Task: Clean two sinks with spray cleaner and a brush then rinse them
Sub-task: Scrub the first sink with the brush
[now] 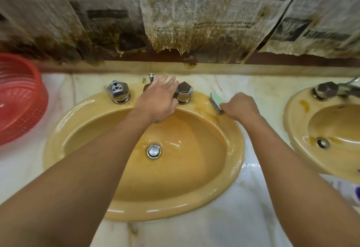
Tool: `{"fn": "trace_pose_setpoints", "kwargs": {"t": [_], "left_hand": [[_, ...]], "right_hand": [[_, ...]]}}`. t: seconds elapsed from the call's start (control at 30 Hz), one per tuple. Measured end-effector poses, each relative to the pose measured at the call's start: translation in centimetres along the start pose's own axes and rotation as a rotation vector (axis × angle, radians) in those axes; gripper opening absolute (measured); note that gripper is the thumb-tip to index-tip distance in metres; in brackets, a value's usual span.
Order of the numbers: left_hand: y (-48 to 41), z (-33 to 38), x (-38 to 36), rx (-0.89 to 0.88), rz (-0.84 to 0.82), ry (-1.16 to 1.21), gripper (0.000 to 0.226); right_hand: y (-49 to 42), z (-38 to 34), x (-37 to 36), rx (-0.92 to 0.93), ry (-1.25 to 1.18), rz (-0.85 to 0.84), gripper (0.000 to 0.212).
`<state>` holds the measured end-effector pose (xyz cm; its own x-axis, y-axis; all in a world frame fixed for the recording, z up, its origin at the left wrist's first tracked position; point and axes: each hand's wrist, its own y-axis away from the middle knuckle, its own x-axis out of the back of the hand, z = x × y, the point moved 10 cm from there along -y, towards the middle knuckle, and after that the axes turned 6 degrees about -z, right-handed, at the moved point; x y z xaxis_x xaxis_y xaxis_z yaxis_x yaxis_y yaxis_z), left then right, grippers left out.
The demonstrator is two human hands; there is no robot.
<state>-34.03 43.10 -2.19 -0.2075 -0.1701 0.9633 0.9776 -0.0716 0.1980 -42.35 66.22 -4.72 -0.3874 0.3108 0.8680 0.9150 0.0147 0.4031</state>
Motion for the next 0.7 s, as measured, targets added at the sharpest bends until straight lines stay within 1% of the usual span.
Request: {"fn": "trace_pose_setpoints", "kwargs": {"t": [0.07, 0.17, 0.27, 0.33, 0.43, 0.5, 0.57, 0.7], "left_hand": [[0.0, 0.0, 0.0, 0.003, 0.004, 0.004, 0.062], [0.0, 0.0, -0.2, 0.008, -0.002, 0.007, 0.063], [0.1, 0.0, -0.2, 0.013, -0.007, 0.007, 0.063], [0.1, 0.0, -0.1, 0.019, -0.001, -0.001, 0.063], [0.0, 0.0, 0.0, 0.017, 0.008, -0.001, 0.062], [0.0, 0.0, 0.1, 0.018, 0.012, 0.006, 0.062], [0.1, 0.0, 0.1, 0.019, 0.014, 0.013, 0.061], [0.0, 0.1, 0.0, 0.017, 0.014, 0.017, 0.061]], "right_hand": [[1.4, 3.4, -0.6, -0.049, -0.038, -0.017, 0.029], [3.9, 7.5, -0.8, -0.112, -0.068, -0.045, 0.032], [5.4, 11.0, -1.2, -0.205, -0.171, -0.121, 0.032], [5.4, 11.4, -0.8, -0.229, -0.14, -0.155, 0.033], [4.0, 9.7, -0.2, -0.185, -0.104, -0.207, 0.03], [2.4, 8.0, 0.3, -0.127, -0.119, -0.186, 0.032], [1.1, 7.0, 0.4, -0.076, -0.081, -0.164, 0.037], [1.3, 8.7, -0.2, -0.095, 0.089, -0.167, 0.038]]}}
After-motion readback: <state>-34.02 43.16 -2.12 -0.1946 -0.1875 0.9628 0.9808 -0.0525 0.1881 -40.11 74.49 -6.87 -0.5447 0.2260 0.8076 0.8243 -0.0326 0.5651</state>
